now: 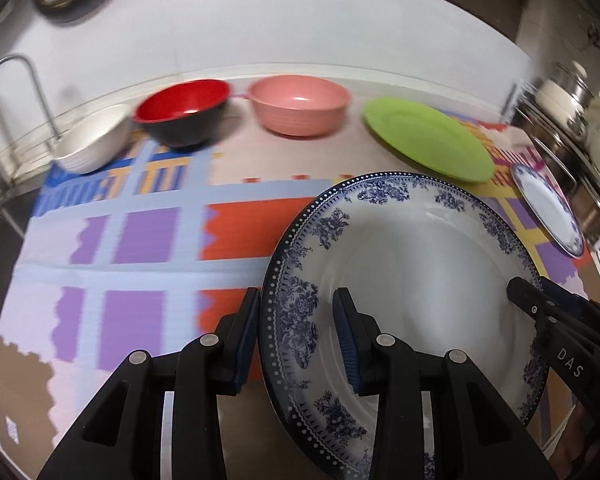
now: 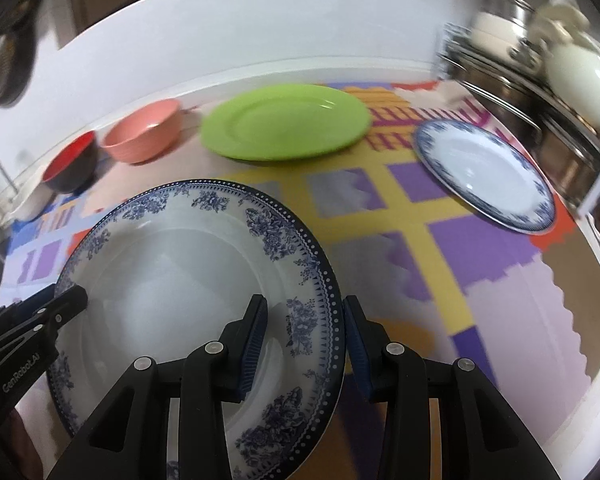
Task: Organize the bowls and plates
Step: 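Carry the blue-rimmed plate with the left gripper toward the sink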
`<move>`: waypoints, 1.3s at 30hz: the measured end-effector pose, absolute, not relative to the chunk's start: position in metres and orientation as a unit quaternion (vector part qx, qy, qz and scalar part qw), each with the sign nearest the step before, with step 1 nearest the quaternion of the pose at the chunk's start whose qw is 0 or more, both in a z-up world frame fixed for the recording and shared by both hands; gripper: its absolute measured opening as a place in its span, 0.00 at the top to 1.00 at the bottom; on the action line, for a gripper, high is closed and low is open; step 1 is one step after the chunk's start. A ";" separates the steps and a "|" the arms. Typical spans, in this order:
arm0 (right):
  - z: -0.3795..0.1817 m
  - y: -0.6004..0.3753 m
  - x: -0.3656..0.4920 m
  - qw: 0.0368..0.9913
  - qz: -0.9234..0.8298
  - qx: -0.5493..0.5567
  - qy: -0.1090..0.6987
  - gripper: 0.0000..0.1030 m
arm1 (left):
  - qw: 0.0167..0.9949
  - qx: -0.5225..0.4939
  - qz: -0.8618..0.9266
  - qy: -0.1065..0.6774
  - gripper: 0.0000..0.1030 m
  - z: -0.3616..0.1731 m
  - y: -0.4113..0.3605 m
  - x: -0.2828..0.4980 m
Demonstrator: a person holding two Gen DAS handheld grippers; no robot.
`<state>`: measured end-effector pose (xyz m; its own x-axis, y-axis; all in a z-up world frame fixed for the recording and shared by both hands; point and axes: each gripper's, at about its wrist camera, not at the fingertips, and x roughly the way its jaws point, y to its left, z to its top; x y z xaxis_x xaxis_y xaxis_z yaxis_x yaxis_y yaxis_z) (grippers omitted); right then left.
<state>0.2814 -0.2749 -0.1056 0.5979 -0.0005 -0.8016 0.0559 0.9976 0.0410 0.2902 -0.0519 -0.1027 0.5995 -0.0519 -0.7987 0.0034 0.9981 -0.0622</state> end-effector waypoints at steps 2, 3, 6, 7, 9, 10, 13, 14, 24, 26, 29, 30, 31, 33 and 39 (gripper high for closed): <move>-0.102 -0.259 0.282 0.895 -0.002 0.023 0.446 0.61 | 0.895 -0.032 -0.005 0.444 0.64 -0.100 -0.039 0.286; -0.100 -0.251 0.283 0.896 0.006 0.020 0.444 0.61 | 0.896 -0.035 0.004 0.443 0.64 -0.099 -0.029 0.283; -0.097 -0.230 0.284 0.897 0.025 0.011 0.442 0.61 | 0.897 -0.042 0.020 0.440 0.64 -0.096 -0.010 0.276; -0.095 -0.220 0.284 0.897 0.033 0.007 0.442 0.61 | 0.896 -0.045 0.028 0.440 0.64 -0.096 -0.001 0.273; -0.094 -0.208 0.284 0.896 0.045 0.000 0.441 0.61 | 0.896 -0.052 0.042 0.439 0.64 -0.095 0.015 0.267; -0.093 -0.201 0.285 0.896 0.052 -0.004 0.441 0.61 | 0.895 -0.054 0.047 0.440 0.64 -0.095 0.021 0.265; -0.092 -0.179 0.287 0.894 0.072 -0.014 0.442 0.61 | 0.893 -0.062 0.067 0.441 0.64 -0.096 0.043 0.258; -0.091 -0.170 0.287 0.893 0.079 -0.018 0.443 0.61 | 0.892 -0.064 0.071 0.441 0.64 -0.096 0.048 0.256; -0.100 -0.113 0.289 0.878 0.128 -0.046 0.459 0.61 | 0.880 -0.080 0.113 0.454 0.64 -0.107 0.096 0.239; -0.103 -0.105 0.290 0.875 0.133 -0.051 0.463 0.61 | 0.877 -0.084 0.116 0.459 0.64 -0.110 0.103 0.238; -0.108 -0.094 0.290 0.871 0.137 -0.055 0.469 0.61 | 0.872 -0.085 0.120 0.466 0.64 -0.114 0.111 0.238; -0.110 -0.092 0.290 0.869 0.138 -0.055 0.472 0.61 | 0.871 -0.085 0.121 0.469 0.64 -0.116 0.114 0.238; -0.111 -0.090 0.291 0.867 0.139 -0.055 0.475 0.61 | 0.869 -0.085 0.122 0.471 0.64 -0.117 0.115 0.238; -0.115 -0.084 0.292 0.864 0.141 -0.055 0.481 0.61 | 0.866 -0.087 0.123 0.477 0.64 -0.120 0.120 0.238; -0.124 -0.072 0.294 0.857 0.140 -0.060 0.493 0.61 | 0.860 -0.091 0.121 0.487 0.64 -0.127 0.127 0.238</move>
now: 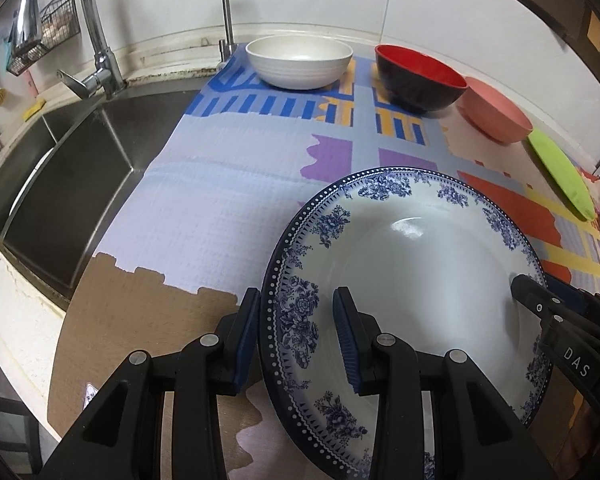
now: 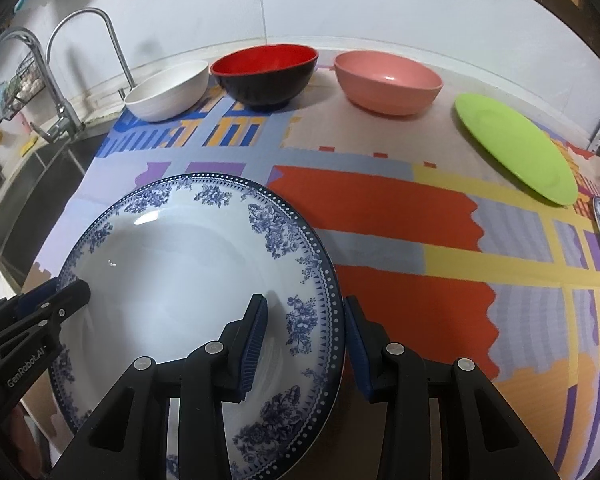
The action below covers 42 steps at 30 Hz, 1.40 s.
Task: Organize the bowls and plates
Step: 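Carry the blue-rimmed plate with the left gripper toward the sink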
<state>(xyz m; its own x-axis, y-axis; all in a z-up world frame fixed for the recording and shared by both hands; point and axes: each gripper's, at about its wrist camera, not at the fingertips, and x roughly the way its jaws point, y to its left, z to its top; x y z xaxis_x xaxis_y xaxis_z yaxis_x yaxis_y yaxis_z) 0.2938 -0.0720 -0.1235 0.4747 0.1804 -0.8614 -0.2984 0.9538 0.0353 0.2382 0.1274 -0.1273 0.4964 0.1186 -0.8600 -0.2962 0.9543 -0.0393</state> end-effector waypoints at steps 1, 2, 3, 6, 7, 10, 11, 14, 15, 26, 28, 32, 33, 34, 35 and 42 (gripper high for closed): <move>-0.124 -0.070 0.294 0.856 0.139 -0.061 0.494 0.61 | 0.859 -0.092 0.120 0.488 0.64 -0.128 0.128 0.238; -0.125 -0.070 0.293 0.856 0.138 -0.061 0.495 0.61 | 0.859 -0.092 0.119 0.489 0.64 -0.129 0.129 0.239; -0.125 -0.069 0.293 0.855 0.137 -0.062 0.496 0.61 | 0.858 -0.092 0.118 0.491 0.64 -0.130 0.130 0.239; -0.127 -0.067 0.293 0.854 0.135 -0.062 0.499 0.61 | 0.856 -0.092 0.117 0.494 0.64 -0.131 0.132 0.239; -0.127 -0.066 0.293 0.853 0.135 -0.061 0.500 0.61 | 0.856 -0.092 0.116 0.496 0.64 -0.132 0.132 0.239; -0.129 -0.065 0.292 0.851 0.133 -0.061 0.504 0.61 | 0.854 -0.092 0.113 0.500 0.64 -0.135 0.133 0.239; -0.130 -0.065 0.292 0.851 0.132 -0.061 0.505 0.61 | 0.853 -0.092 0.113 0.501 0.64 -0.135 0.133 0.239; -0.132 -0.065 0.292 0.849 0.130 -0.058 0.509 0.61 | 0.852 -0.090 0.110 0.503 0.64 -0.137 0.133 0.239; -0.133 -0.065 0.291 0.848 0.129 -0.058 0.510 0.61 | 0.853 -0.089 0.110 0.503 0.64 -0.137 0.133 0.238; -0.135 -0.065 0.289 0.852 0.124 -0.050 0.507 0.61 | 0.854 -0.083 0.104 0.503 0.63 -0.136 0.132 0.238; -0.135 -0.066 0.289 0.852 0.123 -0.050 0.506 0.61 | 0.855 -0.082 0.102 0.502 0.61 -0.136 0.132 0.239; -0.134 -0.065 0.289 0.855 0.123 -0.055 0.501 0.61 | 0.864 -0.067 0.109 0.488 0.51 -0.128 0.131 0.239; -0.133 -0.066 0.289 0.857 0.121 -0.058 0.498 0.60 | 0.866 -0.064 0.111 0.483 0.48 -0.125 0.130 0.238; -0.131 -0.067 0.289 0.859 0.119 -0.058 0.495 0.60 | 0.870 -0.058 0.111 0.477 0.44 -0.122 0.129 0.238; -0.130 -0.068 0.288 0.861 0.117 -0.056 0.491 0.59 | 0.873 -0.053 0.111 0.471 0.42 -0.119 0.127 0.238; -0.110 -0.081 0.282 0.878 0.109 -0.044 0.465 0.52 | 0.897 -0.017 0.094 0.433 0.27 -0.099 0.108 0.239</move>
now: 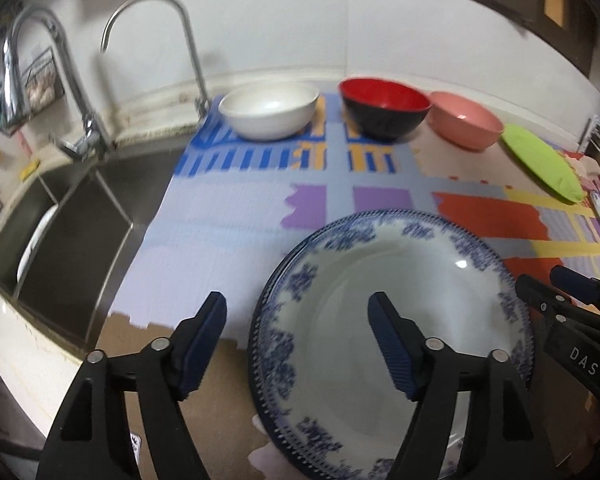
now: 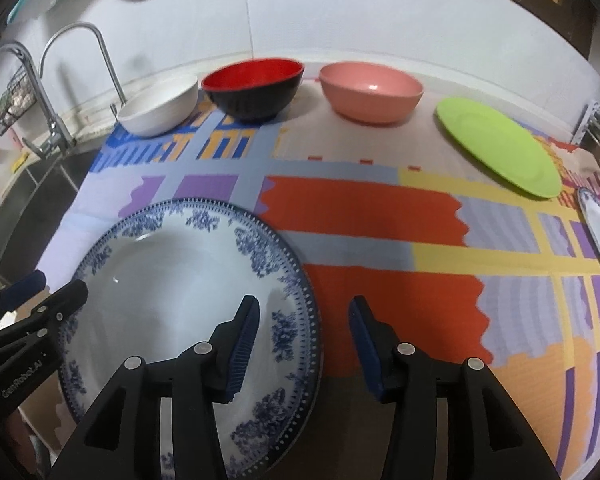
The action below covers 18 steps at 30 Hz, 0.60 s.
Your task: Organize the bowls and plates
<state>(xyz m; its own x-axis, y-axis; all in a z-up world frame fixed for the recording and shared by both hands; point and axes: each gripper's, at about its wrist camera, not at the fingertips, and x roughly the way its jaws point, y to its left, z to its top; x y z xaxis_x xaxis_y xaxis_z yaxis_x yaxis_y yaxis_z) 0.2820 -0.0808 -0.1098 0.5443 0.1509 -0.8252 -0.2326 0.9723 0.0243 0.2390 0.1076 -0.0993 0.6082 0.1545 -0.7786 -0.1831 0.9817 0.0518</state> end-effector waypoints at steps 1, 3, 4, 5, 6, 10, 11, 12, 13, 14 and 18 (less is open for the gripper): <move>-0.107 -0.084 0.281 0.879 0.107 -0.041 0.462 0.48 | 0.899 -0.015 0.088 0.428 0.23 -0.097 0.103 0.240; -0.100 -0.092 0.278 0.884 0.102 -0.034 0.454 0.45 | 0.903 -0.013 0.077 0.422 0.21 -0.093 0.096 0.241; -0.098 -0.095 0.278 0.886 0.098 -0.032 0.452 0.44 | 0.905 -0.012 0.070 0.418 0.19 -0.090 0.091 0.242; -0.094 -0.099 0.276 0.888 0.094 -0.029 0.449 0.44 | 0.907 -0.011 0.068 0.417 0.18 -0.089 0.087 0.243; -0.091 -0.105 0.275 0.890 0.089 -0.025 0.446 0.43 | 0.908 -0.010 0.063 0.414 0.16 -0.086 0.083 0.243; -0.081 -0.124 0.271 0.898 0.074 -0.016 0.433 0.37 | 0.916 0.002 0.051 0.398 0.12 -0.076 0.062 0.245; -0.079 -0.129 0.271 0.900 0.072 -0.014 0.430 0.37 | 0.918 0.003 0.048 0.395 0.12 -0.074 0.058 0.245; -0.076 -0.135 0.270 0.902 0.069 -0.011 0.426 0.37 | 0.920 0.006 0.044 0.390 0.11 -0.071 0.051 0.246; -0.074 -0.140 0.270 0.903 0.067 -0.010 0.423 0.37 | 0.921 0.008 0.042 0.387 0.10 -0.069 0.046 0.246; -0.072 -0.145 0.270 0.905 0.064 -0.009 0.420 0.37 | 0.922 0.010 0.041 0.384 0.09 -0.067 0.042 0.247; -0.063 -0.167 0.272 0.910 0.054 -0.002 0.410 0.33 | 0.928 0.011 0.029 0.371 0.05 -0.058 0.024 0.251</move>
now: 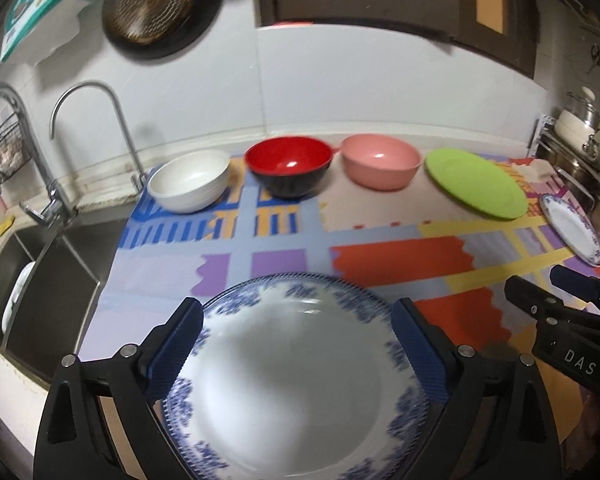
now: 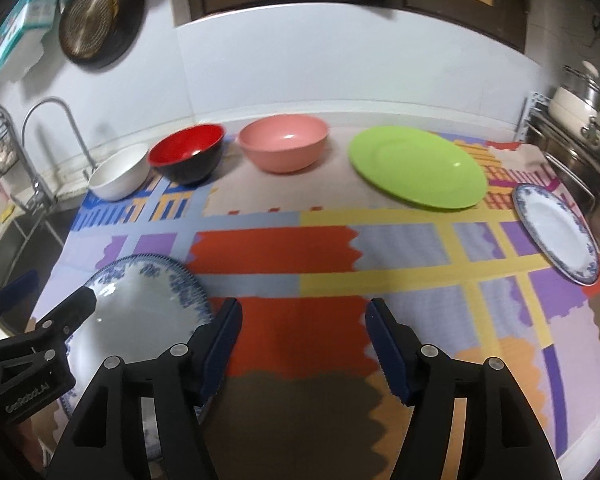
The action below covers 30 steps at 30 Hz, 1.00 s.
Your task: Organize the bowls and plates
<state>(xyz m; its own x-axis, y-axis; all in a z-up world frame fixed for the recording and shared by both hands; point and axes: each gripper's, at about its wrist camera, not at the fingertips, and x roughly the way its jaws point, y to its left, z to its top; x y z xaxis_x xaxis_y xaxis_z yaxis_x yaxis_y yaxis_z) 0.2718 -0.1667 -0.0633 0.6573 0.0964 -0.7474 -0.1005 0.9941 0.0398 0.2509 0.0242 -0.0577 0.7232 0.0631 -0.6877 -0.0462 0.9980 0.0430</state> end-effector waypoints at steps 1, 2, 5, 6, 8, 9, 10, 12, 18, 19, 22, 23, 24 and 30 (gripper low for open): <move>-0.062 -0.171 0.272 0.911 0.052 -0.002 0.409 0.31 | 0.930 0.010 0.025 0.367 0.04 -0.054 0.018 0.253; -0.060 -0.174 0.272 0.913 0.050 -0.002 0.406 0.31 | 0.931 0.009 0.021 0.364 0.04 -0.052 0.014 0.255; -0.053 -0.187 0.274 0.916 0.047 -0.006 0.397 0.31 | 0.934 0.005 0.013 0.356 0.02 -0.045 0.003 0.261; -0.051 -0.191 0.275 0.917 0.047 -0.005 0.397 0.31 | 0.935 0.003 0.010 0.354 0.02 -0.042 -0.001 0.263; -0.047 -0.200 0.278 0.918 0.047 0.002 0.394 0.31 | 0.938 -0.001 0.000 0.347 0.02 -0.036 -0.011 0.268; -0.044 -0.205 0.280 0.919 0.046 0.004 0.392 0.31 | 0.940 0.000 -0.003 0.341 0.02 -0.033 -0.016 0.270; -0.043 -0.208 0.282 0.920 0.045 0.004 0.389 0.31 | 0.942 0.001 -0.006 0.336 0.02 -0.030 -0.021 0.273; -0.036 -0.218 0.287 0.924 0.040 0.003 0.380 0.31 | 0.944 0.000 -0.014 0.330 0.02 -0.025 -0.030 0.279; -0.019 -0.245 0.301 0.934 0.024 0.006 0.356 0.31 | 0.950 0.002 -0.036 0.310 0.02 -0.009 -0.057 0.296; -0.017 -0.250 0.305 0.935 0.023 0.008 0.354 0.31 | 0.951 0.003 -0.040 0.307 0.02 -0.006 -0.062 0.300; -0.012 -0.262 0.313 0.938 0.018 0.009 0.347 0.31 | 0.954 0.004 -0.046 0.298 0.02 0.001 -0.075 0.311; -0.011 -0.266 0.315 0.939 0.016 0.010 0.344 0.31 | 0.954 0.004 -0.048 0.296 0.02 0.002 -0.078 0.313; -0.010 -0.270 0.319 0.940 0.014 0.010 0.342 0.31 | 0.955 0.004 -0.050 0.293 0.02 0.003 -0.082 0.317; -0.005 -0.292 0.338 0.942 0.007 0.014 0.335 0.31 | 0.957 0.004 -0.058 0.285 0.02 0.007 -0.105 0.342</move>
